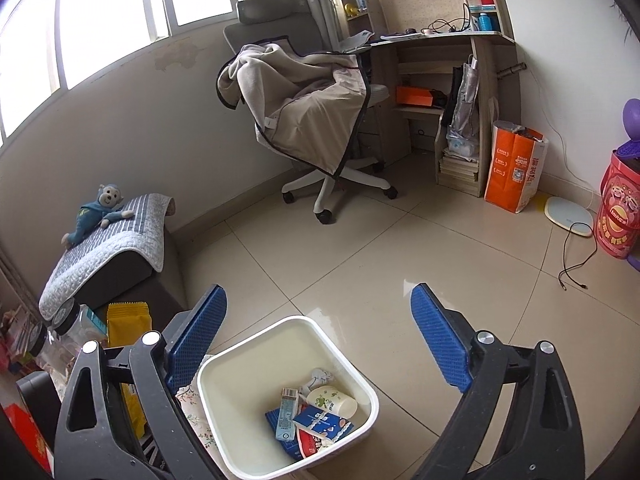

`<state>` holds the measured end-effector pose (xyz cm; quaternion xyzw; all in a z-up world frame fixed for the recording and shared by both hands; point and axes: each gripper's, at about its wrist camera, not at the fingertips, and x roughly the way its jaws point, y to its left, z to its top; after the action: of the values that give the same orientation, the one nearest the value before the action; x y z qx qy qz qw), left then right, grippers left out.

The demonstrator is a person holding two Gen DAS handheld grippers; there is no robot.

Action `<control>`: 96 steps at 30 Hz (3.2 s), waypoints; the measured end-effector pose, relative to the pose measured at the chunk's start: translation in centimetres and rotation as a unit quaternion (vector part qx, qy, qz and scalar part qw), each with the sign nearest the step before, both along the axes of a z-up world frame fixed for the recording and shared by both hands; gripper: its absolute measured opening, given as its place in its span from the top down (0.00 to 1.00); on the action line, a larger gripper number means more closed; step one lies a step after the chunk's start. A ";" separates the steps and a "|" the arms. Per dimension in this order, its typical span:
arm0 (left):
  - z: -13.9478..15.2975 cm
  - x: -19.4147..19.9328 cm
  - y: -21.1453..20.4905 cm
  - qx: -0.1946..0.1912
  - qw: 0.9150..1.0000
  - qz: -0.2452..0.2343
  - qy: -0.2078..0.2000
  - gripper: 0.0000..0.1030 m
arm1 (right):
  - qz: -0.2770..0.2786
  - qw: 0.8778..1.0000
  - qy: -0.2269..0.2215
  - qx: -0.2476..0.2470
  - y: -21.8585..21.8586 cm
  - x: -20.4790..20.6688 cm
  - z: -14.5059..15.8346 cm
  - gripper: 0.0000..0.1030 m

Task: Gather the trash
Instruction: 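Open the left tool over the bin to drop the yellow bag, then move both tools back over the table, then grasp the white tissue bundle with the left tool, then grasp the orange peel with the right tool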

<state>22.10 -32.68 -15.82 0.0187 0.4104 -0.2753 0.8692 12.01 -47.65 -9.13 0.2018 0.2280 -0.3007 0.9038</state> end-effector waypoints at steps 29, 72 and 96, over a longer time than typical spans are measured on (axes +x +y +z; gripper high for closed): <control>-0.7 -1.5 11.8 0.075 0.992 0.099 -0.003 0.20 | 0.133 0.986 0.076 -0.072 10.2 2.5 -1.0 0.07; 0.0 -3.7 41.9 0.055 0.970 0.237 0.029 0.65 | 0.380 0.876 0.267 0.126 34.6 11.7 -12.7 0.12; -0.9 -4.2 47.9 0.007 0.950 0.307 0.047 0.64 | 0.451 0.852 0.240 0.116 40.3 11.2 -12.9 0.88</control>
<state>17.86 15.17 -16.70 -0.1148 0.4383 0.0075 0.8914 23.17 -7.39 -22.00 0.1014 0.5369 0.1294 0.8275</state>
